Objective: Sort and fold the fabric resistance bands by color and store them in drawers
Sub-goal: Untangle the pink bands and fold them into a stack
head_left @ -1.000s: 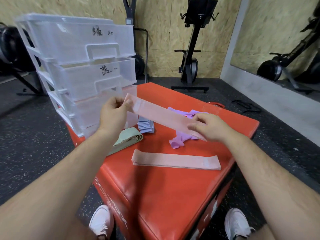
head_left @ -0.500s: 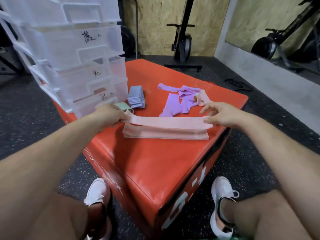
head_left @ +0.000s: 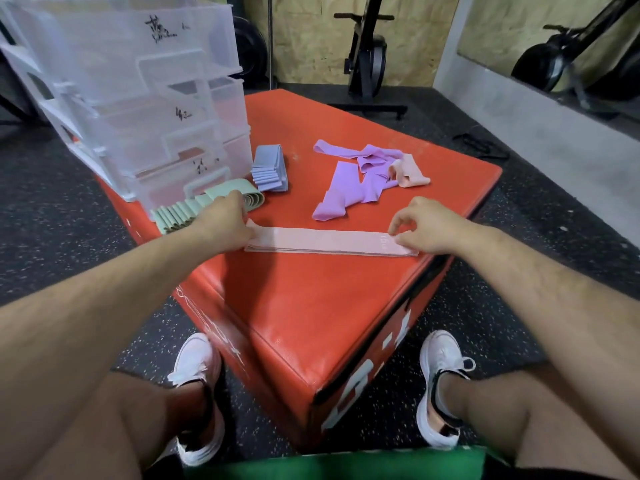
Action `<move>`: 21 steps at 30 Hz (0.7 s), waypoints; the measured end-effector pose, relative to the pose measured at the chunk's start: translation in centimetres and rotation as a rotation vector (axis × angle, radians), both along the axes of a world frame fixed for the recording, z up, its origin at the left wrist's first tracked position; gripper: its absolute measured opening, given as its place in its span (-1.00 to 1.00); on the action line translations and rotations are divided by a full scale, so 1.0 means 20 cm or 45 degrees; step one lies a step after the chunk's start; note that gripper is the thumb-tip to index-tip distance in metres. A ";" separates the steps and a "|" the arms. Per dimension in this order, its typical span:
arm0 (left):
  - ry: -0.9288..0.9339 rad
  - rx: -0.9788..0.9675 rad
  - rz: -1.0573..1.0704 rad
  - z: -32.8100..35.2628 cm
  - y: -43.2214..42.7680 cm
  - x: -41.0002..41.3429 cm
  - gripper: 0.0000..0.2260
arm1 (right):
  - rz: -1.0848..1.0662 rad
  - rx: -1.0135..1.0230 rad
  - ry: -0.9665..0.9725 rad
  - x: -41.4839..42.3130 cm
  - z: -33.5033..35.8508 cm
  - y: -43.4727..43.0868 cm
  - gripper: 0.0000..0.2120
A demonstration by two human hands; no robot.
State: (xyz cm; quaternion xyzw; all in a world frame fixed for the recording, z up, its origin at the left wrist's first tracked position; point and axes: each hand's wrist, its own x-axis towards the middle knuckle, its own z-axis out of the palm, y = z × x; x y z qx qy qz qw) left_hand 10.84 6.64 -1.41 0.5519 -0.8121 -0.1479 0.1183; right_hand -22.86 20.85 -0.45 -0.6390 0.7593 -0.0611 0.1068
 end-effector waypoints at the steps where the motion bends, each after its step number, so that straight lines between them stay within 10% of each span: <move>1: -0.006 -0.057 -0.078 -0.01 -0.01 -0.01 -0.72 | 0.015 -0.015 0.056 0.01 0.00 -0.01 -0.80; 7: -0.026 -0.050 -0.614 -0.04 0.07 -0.15 -0.48 | 0.322 0.045 0.036 0.16 -0.04 -0.06 -0.42; 21: -0.103 -0.063 -0.665 -0.03 0.09 -0.29 -0.43 | 0.256 -0.038 -0.106 0.15 -0.06 -0.12 -0.51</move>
